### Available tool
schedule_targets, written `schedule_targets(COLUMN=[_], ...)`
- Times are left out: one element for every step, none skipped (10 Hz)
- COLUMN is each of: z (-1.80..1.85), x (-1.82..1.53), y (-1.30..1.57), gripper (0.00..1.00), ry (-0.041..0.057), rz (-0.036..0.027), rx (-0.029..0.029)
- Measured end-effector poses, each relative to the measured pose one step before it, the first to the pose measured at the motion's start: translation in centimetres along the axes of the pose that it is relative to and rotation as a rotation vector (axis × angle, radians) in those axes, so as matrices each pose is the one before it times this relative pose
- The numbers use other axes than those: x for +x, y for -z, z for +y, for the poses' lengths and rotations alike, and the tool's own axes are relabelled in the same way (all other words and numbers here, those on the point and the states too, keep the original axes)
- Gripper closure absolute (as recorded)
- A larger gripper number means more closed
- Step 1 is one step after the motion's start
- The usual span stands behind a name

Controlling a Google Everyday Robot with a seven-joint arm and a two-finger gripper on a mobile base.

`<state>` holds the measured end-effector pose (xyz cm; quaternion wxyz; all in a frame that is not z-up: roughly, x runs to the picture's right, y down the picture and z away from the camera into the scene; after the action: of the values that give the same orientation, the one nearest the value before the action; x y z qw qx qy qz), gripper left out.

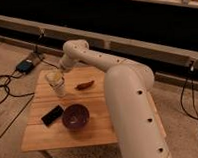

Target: Place the white sponge in the ceramic cup

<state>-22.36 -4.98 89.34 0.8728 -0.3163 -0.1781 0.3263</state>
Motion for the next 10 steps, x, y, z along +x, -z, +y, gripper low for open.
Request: schedule_targets(z=[-0.207,-0.282,-0.159,-0.035,0.025,0.213,0.242,0.334,0.174,0.127], x=[0.164,0.289,0.155,0.111,0.167,0.159,0.041,-0.057,-0.076,-0.128], y=[-0.146,-0.275,-0.190,-0.182,-0.273,-0.359,-0.235,-0.175,0.027,0.181], gripper=[0.20,0.20,0.20,0.20,0.20,0.20,0.20,0.20,0.20,0.20], ry=[-0.00250,-0.00102,0.00008,0.00114,0.00272,0.00460,0.00274,0.00309,-0.00072,-0.00339], rz=[0.00732,0.01405,0.01031,0.00797,0.01135,0.01335,0.00698,0.00573,0.00206,0.00008], rx=[0.01138,0.01817,0.01375,0.00894,0.01133,0.00959,0.00341,0.00291,0.00205,-0.00011])
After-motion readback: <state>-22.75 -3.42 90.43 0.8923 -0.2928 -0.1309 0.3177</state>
